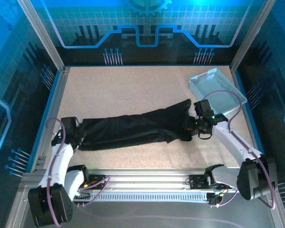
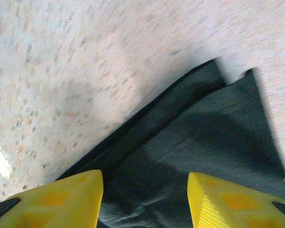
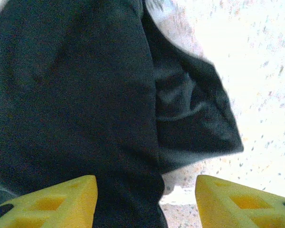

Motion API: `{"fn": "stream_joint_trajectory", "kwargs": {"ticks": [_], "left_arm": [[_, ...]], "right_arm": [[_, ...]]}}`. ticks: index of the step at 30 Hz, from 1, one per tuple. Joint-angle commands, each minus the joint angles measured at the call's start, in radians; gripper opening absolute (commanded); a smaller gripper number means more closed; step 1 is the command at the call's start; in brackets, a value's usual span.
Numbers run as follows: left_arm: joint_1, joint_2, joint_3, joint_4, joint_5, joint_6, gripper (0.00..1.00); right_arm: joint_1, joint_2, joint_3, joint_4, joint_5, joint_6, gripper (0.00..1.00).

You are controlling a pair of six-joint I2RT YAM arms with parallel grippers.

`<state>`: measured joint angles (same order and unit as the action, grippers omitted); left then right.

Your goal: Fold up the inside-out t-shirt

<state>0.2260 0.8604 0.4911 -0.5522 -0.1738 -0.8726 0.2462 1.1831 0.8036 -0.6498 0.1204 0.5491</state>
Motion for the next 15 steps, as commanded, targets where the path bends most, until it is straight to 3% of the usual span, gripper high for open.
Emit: {"fn": "stream_joint_trajectory", "kwargs": {"ticks": [1,4,9,15], "left_arm": [[0.007,-0.046,0.094,-0.025,-0.016,0.067,0.55],[-0.011,0.008,0.121,0.084,0.14,0.09,0.55],[-0.163,0.296,0.205,0.216,0.242,0.14,0.55],[-0.142,0.529,0.176,0.386,0.277,0.092,0.57]], "right_arm": [[0.023,-0.008,0.07,-0.018,0.053,-0.062,0.6],[0.07,0.07,0.135,0.031,-0.017,-0.097,0.63],[0.082,0.289,0.231,0.171,-0.182,-0.089,0.63],[0.059,0.52,0.338,0.301,-0.223,-0.098,0.62]]}}
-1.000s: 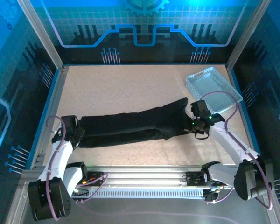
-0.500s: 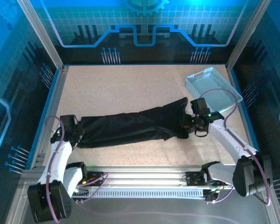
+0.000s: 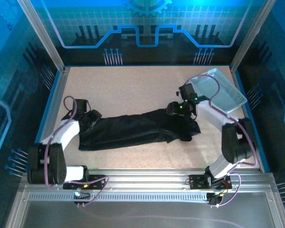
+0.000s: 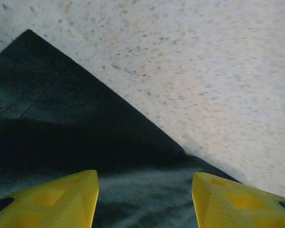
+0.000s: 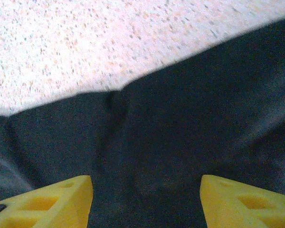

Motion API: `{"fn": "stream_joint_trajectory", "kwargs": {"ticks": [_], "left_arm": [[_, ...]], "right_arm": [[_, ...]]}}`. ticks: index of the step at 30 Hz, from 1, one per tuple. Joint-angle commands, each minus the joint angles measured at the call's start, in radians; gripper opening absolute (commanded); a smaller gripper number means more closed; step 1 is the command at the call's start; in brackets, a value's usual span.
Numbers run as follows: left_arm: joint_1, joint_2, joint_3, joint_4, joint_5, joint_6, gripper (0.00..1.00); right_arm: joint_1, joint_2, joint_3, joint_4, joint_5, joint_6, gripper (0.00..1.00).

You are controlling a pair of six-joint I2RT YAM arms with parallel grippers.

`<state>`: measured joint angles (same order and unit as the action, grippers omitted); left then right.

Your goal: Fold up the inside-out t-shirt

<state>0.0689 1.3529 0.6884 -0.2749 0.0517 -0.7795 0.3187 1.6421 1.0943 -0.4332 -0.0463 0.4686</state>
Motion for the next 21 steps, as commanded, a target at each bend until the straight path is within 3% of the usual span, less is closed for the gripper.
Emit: {"fn": "stream_joint_trajectory", "kwargs": {"ticks": [1,10,15,21], "left_arm": [[0.026,0.062,-0.033,0.14,0.056,-0.006,0.57],[0.138,0.203,-0.078,0.215,0.099,-0.014,0.6],[0.166,0.142,-0.073,0.162,0.04,-0.004,0.62],[0.178,0.084,0.045,0.08,0.1,0.044,0.68]], "right_arm": [[-0.027,0.095,0.064,0.088,-0.063,-0.01,0.61],[-0.157,0.323,0.16,0.057,0.043,0.07,0.55],[-0.204,0.305,0.139,0.064,0.06,0.089,0.54],[-0.182,0.206,0.122,0.076,0.036,0.037,0.55]]}}
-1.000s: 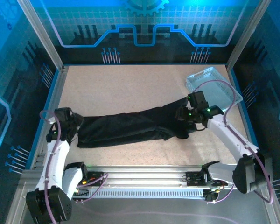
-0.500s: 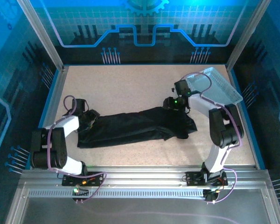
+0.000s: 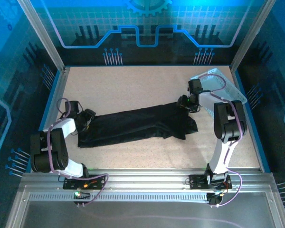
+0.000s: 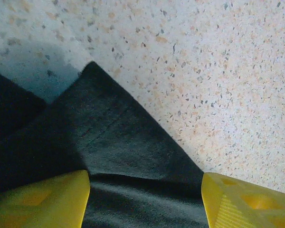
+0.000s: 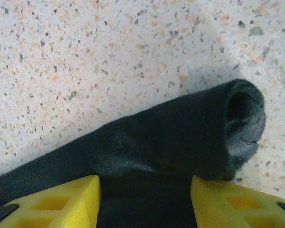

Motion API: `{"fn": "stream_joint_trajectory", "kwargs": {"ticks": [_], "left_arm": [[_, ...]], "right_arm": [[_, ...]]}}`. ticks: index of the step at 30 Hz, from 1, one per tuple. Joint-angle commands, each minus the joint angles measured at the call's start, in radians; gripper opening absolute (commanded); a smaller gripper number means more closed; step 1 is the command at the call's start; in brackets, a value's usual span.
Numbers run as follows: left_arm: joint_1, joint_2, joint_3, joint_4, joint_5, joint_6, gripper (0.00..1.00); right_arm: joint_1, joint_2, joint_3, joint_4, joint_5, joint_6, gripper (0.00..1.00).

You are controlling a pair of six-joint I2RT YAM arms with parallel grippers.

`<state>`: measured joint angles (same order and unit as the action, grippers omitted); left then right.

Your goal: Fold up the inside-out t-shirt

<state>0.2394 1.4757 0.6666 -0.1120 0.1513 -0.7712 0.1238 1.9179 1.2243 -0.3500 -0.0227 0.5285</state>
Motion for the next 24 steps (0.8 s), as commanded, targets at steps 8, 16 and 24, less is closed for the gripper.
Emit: {"fn": "stream_joint_trajectory", "kwargs": {"ticks": [8,16,24], "left_arm": [[-0.065,-0.075,0.198,-0.147,-0.004,0.099,0.72],[-0.046,0.127,0.216,-0.067,0.033,0.019,0.7],[0.086,0.16,0.124,-0.018,0.004,-0.02,0.69]], "right_arm": [[0.154,-0.143,0.009,-0.017,-0.023,-0.1,0.6],[0.174,0.038,0.121,-0.043,-0.019,-0.067,0.61],[0.066,0.051,0.024,-0.045,0.011,0.07,0.62]]}}
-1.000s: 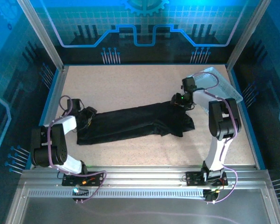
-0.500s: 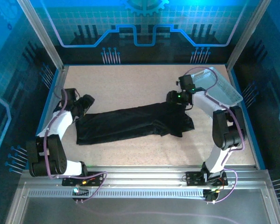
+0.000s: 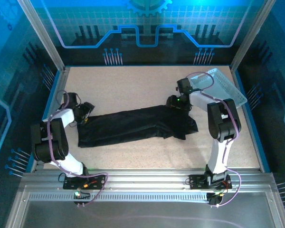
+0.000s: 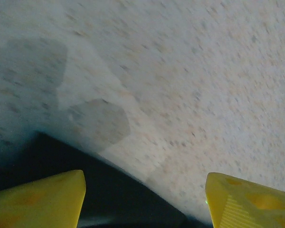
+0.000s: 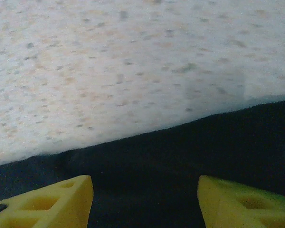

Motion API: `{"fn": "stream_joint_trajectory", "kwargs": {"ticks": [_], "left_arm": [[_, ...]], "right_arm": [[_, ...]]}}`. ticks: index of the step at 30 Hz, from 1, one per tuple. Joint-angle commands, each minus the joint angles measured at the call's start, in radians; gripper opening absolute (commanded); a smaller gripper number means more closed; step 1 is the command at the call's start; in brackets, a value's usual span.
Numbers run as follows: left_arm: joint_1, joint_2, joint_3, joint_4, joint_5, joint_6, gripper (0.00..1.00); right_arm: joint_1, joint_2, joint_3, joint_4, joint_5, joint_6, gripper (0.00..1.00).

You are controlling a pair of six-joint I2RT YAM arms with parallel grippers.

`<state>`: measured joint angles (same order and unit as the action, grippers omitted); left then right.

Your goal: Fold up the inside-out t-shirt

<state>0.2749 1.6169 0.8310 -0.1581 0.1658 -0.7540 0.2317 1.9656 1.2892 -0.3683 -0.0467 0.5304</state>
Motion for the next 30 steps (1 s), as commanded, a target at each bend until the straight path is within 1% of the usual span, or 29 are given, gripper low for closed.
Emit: {"fn": "stream_joint_trajectory", "kwargs": {"ticks": [1,3,6,8,9,10,12,14,15,16,17,18,19,22,24,27,30], "left_arm": [[0.07,0.016,-0.053,0.036,-0.015,-0.045,0.68],[0.096,0.006,-0.057,0.047,-0.009,-0.043,0.68],[0.1,-0.014,-0.007,0.0,-0.003,-0.018,0.69],[0.085,-0.042,0.013,-0.003,0.036,-0.01,0.7],[0.06,-0.061,0.037,-0.033,0.033,0.006,0.71],[0.025,-0.087,0.063,-0.079,0.003,0.025,0.72],[-0.055,-0.143,0.089,-0.16,-0.054,0.046,0.73],[-0.146,-0.211,0.075,-0.192,-0.102,0.045,0.74],[-0.2,-0.246,0.061,-0.212,-0.147,0.036,0.74],[-0.258,-0.277,0.041,-0.22,-0.182,0.024,0.75],[-0.295,-0.294,0.02,-0.213,-0.202,0.014,0.75],[-0.323,-0.304,-0.012,-0.202,-0.216,-0.012,0.75],[-0.338,-0.304,-0.053,-0.164,-0.202,-0.048,0.75],[-0.339,-0.25,-0.128,-0.074,-0.161,-0.108,0.75],[-0.339,-0.19,-0.122,-0.063,-0.143,-0.106,0.75],[-0.336,-0.111,-0.11,-0.035,-0.119,-0.108,0.75],[-0.319,-0.047,-0.084,-0.028,-0.135,-0.097,0.75]], "right_arm": [[-0.05,-0.007,-0.059,-0.005,0.025,0.075,0.62],[-0.051,-0.025,-0.068,-0.012,0.048,0.099,0.61],[-0.049,-0.06,-0.072,-0.017,0.074,0.086,0.61],[-0.047,-0.098,-0.082,0.01,0.025,0.053,0.62],[-0.041,-0.12,-0.07,-0.006,-0.004,0.027,0.63],[-0.034,-0.145,-0.057,-0.036,0.001,0.006,0.64],[-0.022,-0.2,-0.06,-0.074,0.044,-0.032,0.66],[-0.023,-0.246,-0.078,-0.095,0.077,-0.06,0.67],[-0.025,-0.256,-0.086,-0.102,0.077,-0.078,0.68],[-0.026,-0.252,-0.084,-0.113,0.073,-0.094,0.68],[-0.025,-0.24,-0.078,-0.125,0.06,-0.104,0.68],[-0.02,-0.22,-0.068,-0.137,0.042,-0.109,0.68],[-0.01,-0.201,-0.062,-0.142,0.028,-0.113,0.68],[0.01,-0.161,-0.065,-0.128,0.024,-0.092,0.68],[0.008,-0.137,-0.066,-0.126,0.019,-0.069,0.68],[0.006,-0.127,-0.072,-0.142,0.061,-0.033,0.67],[-0.01,-0.146,-0.119,-0.14,0.088,0.008,0.67]]}}
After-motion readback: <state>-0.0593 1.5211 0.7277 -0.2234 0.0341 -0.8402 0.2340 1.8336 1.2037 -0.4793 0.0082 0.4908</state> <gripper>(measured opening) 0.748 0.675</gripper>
